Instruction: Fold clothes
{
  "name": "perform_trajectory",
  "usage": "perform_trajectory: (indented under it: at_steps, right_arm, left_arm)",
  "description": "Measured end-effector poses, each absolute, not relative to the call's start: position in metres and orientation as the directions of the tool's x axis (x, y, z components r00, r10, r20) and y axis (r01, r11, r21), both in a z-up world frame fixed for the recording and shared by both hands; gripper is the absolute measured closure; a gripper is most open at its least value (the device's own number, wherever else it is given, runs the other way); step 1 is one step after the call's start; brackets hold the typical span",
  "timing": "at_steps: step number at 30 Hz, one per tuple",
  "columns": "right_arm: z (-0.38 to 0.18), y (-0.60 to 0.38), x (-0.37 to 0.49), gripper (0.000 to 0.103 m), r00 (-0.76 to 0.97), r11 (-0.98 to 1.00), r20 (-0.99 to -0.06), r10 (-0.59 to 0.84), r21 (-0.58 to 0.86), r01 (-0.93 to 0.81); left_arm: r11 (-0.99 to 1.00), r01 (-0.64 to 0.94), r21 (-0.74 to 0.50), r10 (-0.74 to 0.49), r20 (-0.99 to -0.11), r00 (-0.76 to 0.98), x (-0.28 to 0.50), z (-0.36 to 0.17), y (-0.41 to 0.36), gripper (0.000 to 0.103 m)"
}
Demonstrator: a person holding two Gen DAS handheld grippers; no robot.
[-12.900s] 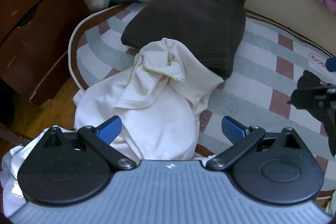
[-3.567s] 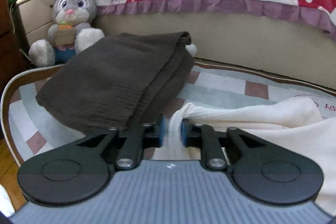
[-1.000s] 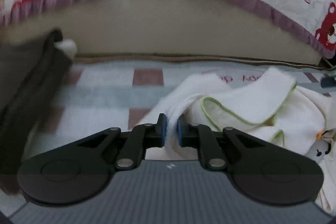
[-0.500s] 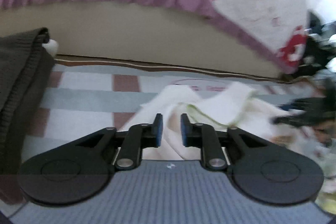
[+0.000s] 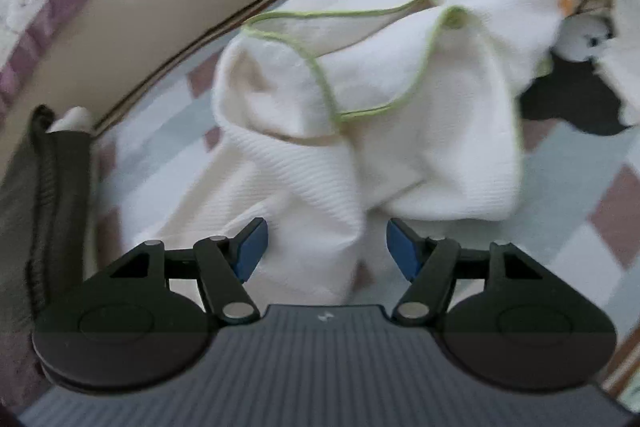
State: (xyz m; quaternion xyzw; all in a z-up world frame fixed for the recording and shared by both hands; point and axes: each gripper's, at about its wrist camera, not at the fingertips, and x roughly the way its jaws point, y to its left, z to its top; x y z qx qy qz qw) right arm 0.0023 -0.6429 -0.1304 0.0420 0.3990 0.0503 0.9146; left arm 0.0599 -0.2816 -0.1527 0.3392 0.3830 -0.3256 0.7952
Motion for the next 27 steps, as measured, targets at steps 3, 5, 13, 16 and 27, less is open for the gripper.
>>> perform_trajectory:
  at_steps: [3, 5, 13, 16, 27]
  right_arm:
    - [-0.138, -0.643, 0.009, 0.056, 0.655, 0.982, -0.734, 0.182, 0.174, -0.079]
    - [-0.143, -0.637, 0.01, 0.056, 0.64, 0.975, -0.736, 0.221, 0.185, -0.123]
    - [-0.157, -0.635, 0.012, 0.097, 0.678, 0.98, -0.707, 0.199, 0.144, -0.137]
    - [-0.119, -0.614, -0.018, 0.097, 0.814, 0.977, -0.55, 0.187, 0.016, -0.213]
    - [-0.03, -0.596, -0.095, 0.097, 0.87, 0.998, -0.493, 0.011, -0.042, -0.037]
  left_arm:
    - [0.597, 0.756, 0.27, -0.268, -0.82, 0.505, 0.072, -0.154, -0.28, 0.038]
    - [0.622, 0.748, 0.233, -0.287, -0.82, 0.495, 0.084, -0.157, -0.279, 0.038]
    - [0.737, 0.611, 0.29, -0.241, -0.732, 0.638, 0.087, -0.135, -0.273, 0.093]
    - [0.79, 0.539, 0.293, -0.234, -0.668, 0.706, 0.076, -0.111, -0.264, 0.093]
    - [0.882, 0.38, 0.279, -0.232, -0.446, 0.865, 0.002, -0.023, -0.225, 0.093]
